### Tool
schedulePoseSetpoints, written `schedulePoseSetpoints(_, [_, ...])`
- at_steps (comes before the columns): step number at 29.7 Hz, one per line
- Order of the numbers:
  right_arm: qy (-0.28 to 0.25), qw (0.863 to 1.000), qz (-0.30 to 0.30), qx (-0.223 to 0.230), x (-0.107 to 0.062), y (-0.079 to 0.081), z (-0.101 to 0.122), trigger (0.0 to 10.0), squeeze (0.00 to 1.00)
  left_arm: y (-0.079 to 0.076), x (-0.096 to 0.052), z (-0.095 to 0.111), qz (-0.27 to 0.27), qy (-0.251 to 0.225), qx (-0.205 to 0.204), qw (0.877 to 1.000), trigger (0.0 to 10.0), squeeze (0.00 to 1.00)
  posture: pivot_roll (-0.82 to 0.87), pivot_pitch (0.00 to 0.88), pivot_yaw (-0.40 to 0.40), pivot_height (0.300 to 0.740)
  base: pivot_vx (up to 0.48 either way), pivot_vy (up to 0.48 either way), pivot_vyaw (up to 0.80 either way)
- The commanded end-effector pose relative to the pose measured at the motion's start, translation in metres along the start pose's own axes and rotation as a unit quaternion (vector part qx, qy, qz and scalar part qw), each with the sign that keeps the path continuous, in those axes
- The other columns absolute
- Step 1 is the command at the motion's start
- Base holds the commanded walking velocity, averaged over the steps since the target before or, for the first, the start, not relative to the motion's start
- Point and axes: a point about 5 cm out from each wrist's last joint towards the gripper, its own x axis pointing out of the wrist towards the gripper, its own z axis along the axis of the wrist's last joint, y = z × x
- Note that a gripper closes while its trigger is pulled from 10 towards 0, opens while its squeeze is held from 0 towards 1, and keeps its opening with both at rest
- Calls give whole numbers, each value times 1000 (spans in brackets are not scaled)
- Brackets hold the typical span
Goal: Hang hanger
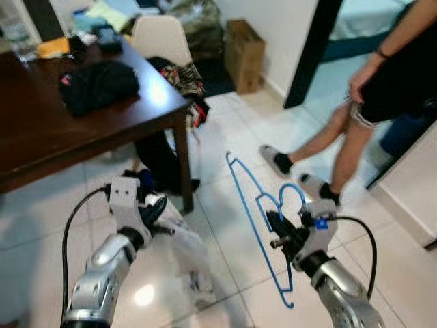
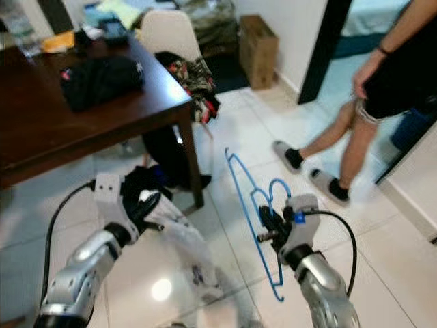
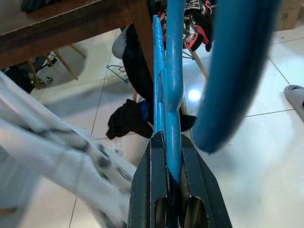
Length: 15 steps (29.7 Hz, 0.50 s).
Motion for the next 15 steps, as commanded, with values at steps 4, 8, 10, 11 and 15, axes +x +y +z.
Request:
schedulePoseSetpoints(4, [-4, 1000, -19, 14, -6, -7, -4, 10000, 0, -1, 11, 21, -10, -36, 2, 999, 10000, 0, 31, 159, 7, 740, 398, 0, 0])
schedulePoseSetpoints(8, [-9, 1000, -22, 19, -4, -7, -4, 10000, 0, -3, 26, 70, -36, -103, 6, 994, 10000, 0, 33, 149, 14, 740, 398, 0, 0])
schedulePoseSetpoints(10, [-10, 1000, -22, 21, -3, -7, -3, 10000, 0, -7, 30, 89, -49, -127, 1, 991, 10000, 0, 29, 150, 16, 740, 399, 0, 0])
schedulePoseSetpoints(11, [-10, 1000, -22, 21, -3, -7, -3, 10000, 0, -7, 30, 89, -49, -127, 1, 991, 10000, 0, 29, 150, 16, 740, 401, 0, 0])
schedulePoseSetpoints(15, [-11, 999, -24, 22, -2, -7, -3, 10000, 0, -16, 34, 147, -89, -208, 0, 974, 10000, 0, 26, 150, 15, 740, 398, 0, 0])
